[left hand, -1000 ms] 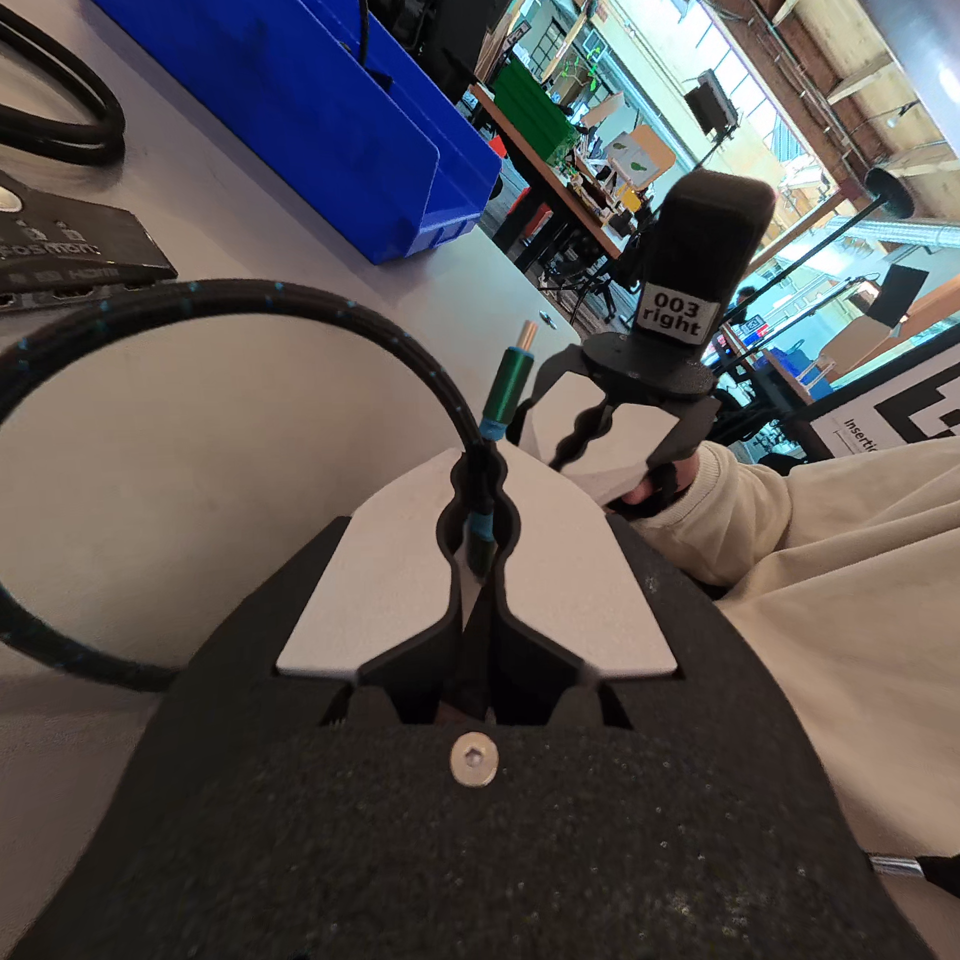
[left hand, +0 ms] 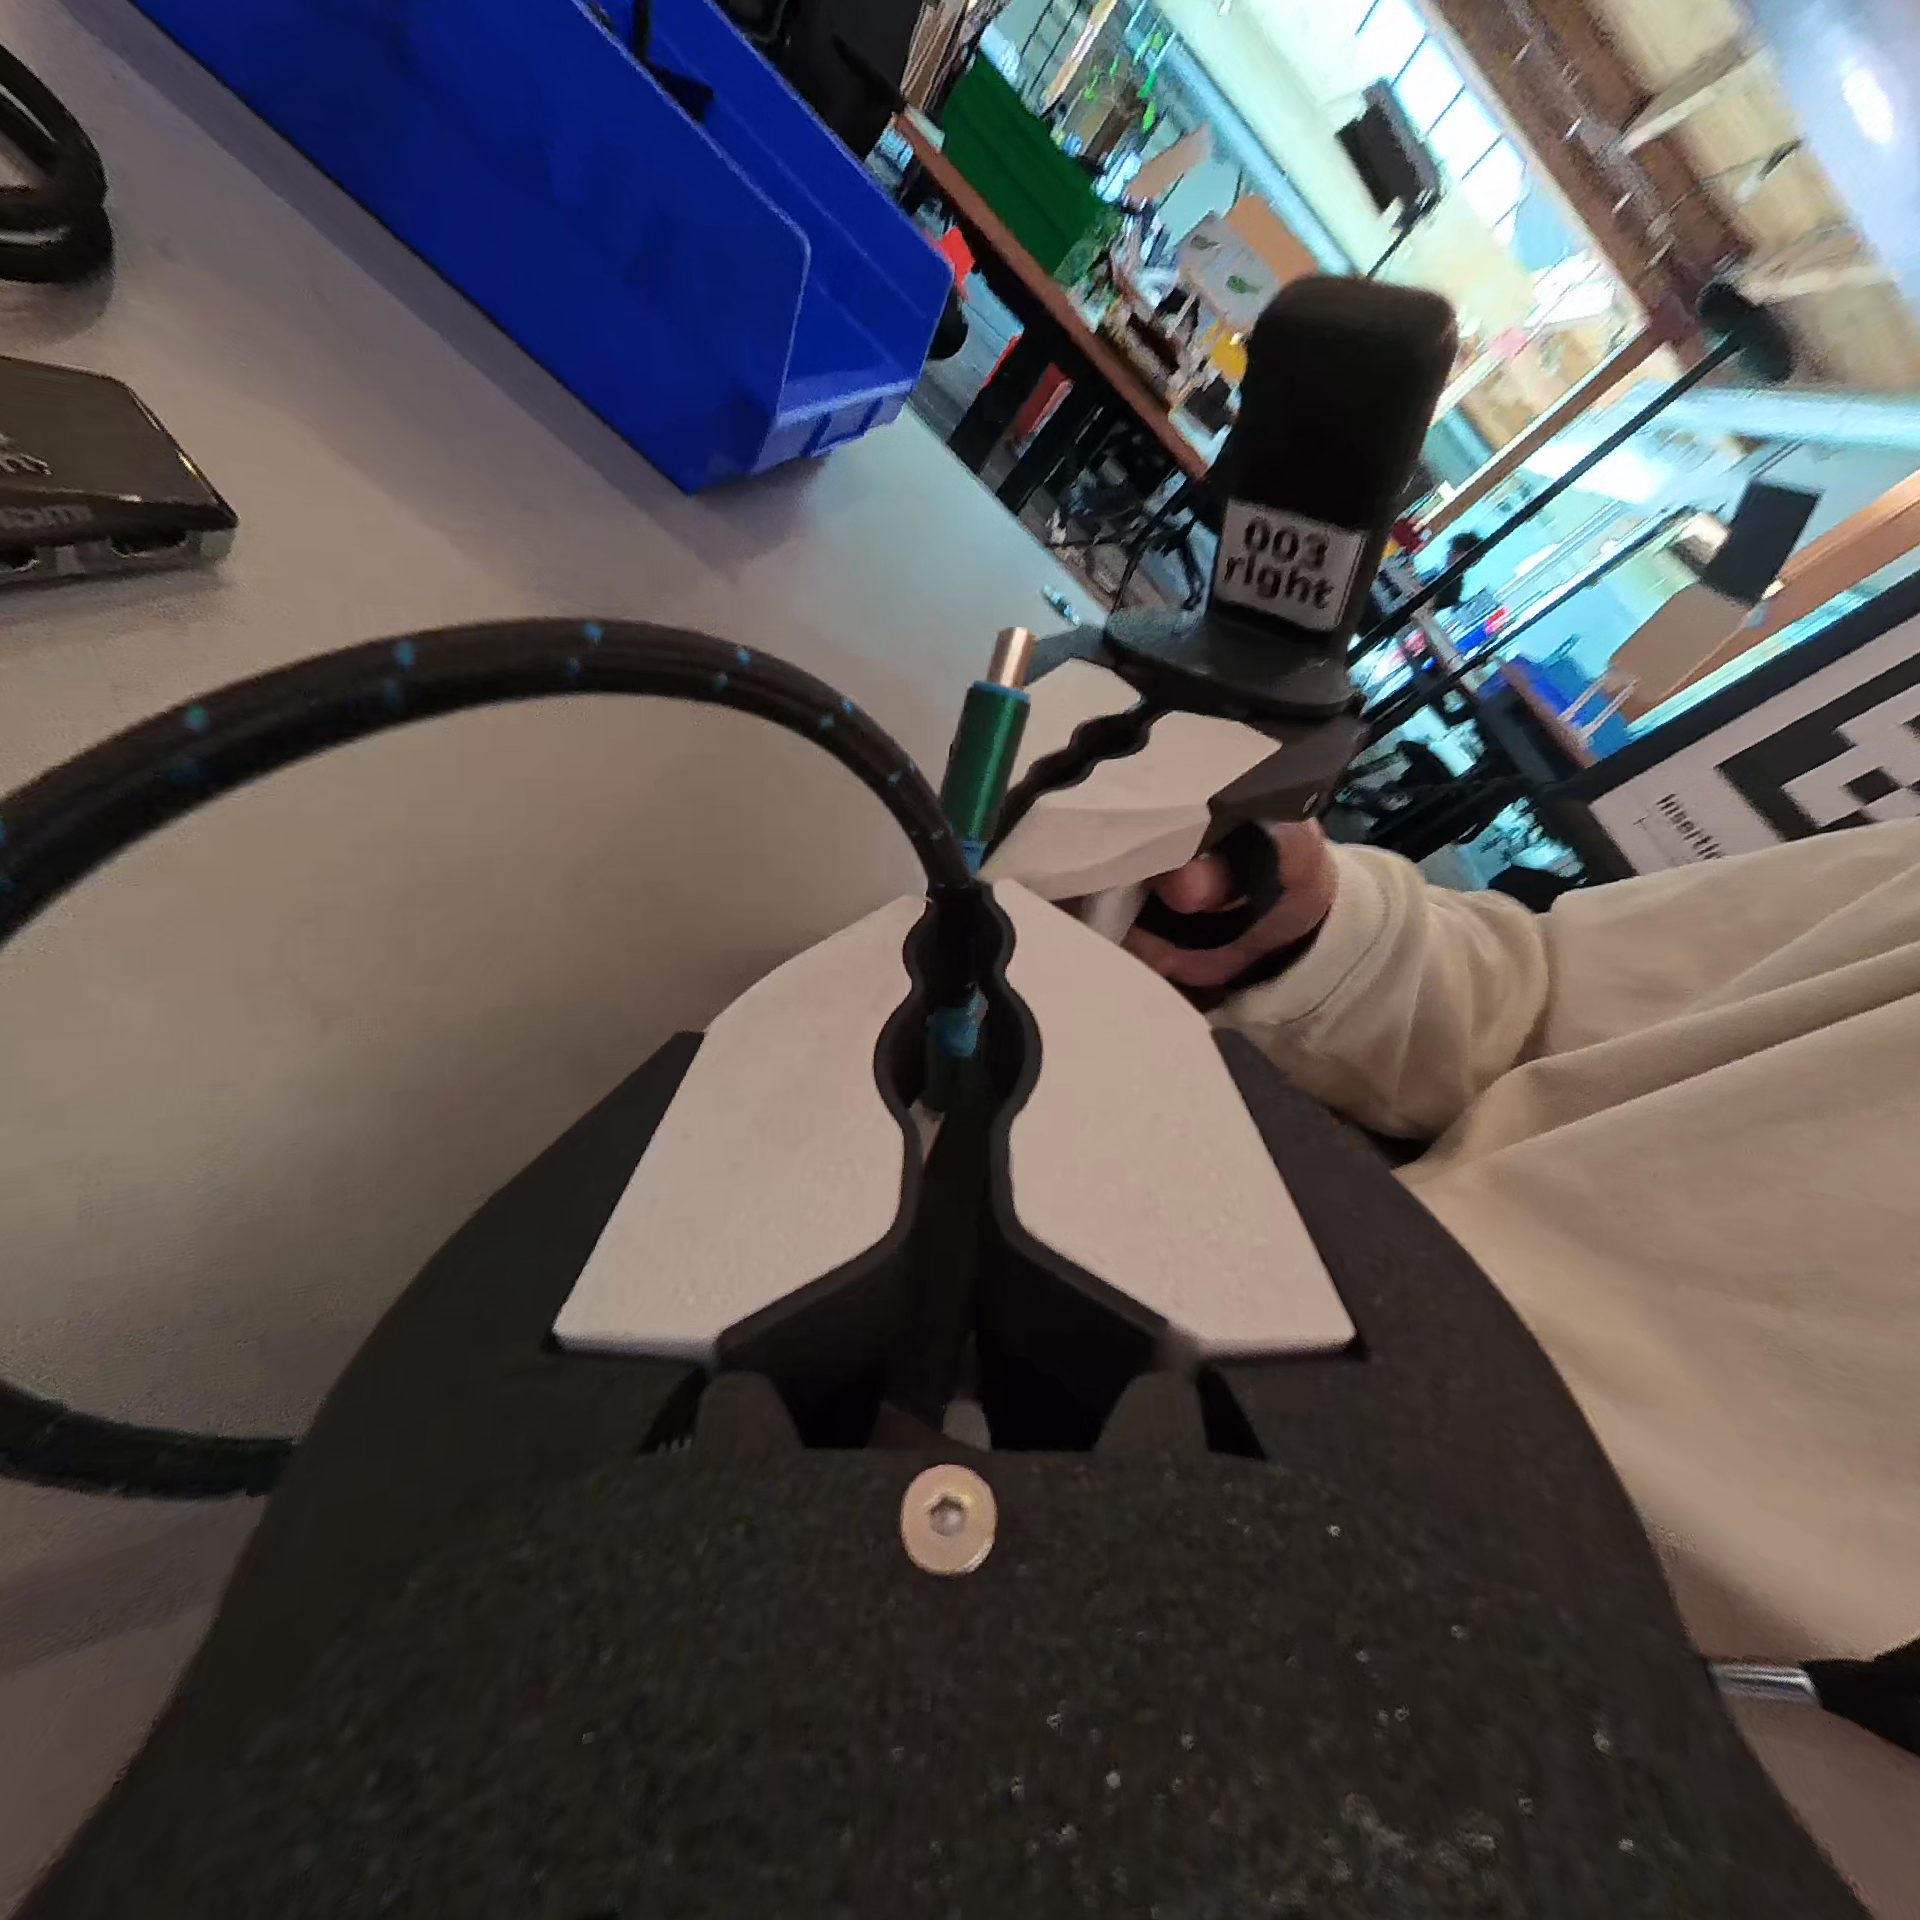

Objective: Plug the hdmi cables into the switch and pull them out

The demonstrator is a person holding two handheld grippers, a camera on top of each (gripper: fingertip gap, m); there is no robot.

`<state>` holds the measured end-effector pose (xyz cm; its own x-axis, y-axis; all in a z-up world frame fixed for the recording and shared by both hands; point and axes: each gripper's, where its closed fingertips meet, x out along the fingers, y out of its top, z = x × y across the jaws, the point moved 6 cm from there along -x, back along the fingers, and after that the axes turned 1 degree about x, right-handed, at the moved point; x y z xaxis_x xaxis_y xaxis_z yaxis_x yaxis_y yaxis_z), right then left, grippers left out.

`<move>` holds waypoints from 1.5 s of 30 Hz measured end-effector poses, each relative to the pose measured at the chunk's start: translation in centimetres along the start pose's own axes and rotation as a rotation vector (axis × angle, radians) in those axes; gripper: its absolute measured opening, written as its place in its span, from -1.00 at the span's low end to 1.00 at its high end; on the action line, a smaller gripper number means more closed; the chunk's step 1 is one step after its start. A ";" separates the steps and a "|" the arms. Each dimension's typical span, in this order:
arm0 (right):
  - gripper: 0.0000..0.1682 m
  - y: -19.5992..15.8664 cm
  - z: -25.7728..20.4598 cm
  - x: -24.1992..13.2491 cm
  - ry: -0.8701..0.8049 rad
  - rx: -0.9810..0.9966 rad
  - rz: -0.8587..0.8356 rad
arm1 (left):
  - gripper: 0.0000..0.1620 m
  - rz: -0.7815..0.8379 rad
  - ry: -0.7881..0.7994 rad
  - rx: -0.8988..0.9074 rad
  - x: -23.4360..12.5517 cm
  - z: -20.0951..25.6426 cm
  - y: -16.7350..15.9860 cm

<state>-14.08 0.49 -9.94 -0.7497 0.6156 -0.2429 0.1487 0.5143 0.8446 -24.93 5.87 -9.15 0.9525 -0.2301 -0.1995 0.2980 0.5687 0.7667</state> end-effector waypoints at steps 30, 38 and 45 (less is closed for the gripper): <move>-0.81 -2.4 -4.8 1.3 -0.446 -1.477 -0.198 | -0.94 0.006 -0.028 -0.130 -0.4 -1.1 0.0; -0.87 -2.3 -5.3 1.6 -0.451 -1.505 -0.165 | -0.94 -0.018 -0.028 -0.116 0.0 -0.7 -0.3; -1.00 -2.3 -4.7 1.7 -0.494 -1.479 -0.219 | -0.94 -0.001 -0.039 -0.125 -0.4 -0.8 -0.1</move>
<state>-18.73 -2.49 -10.03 -0.3511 0.8890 -0.2939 -0.8894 -0.2184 0.4016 -25.26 6.56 -9.63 0.9497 -0.2598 -0.1749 0.3070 0.6616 0.6841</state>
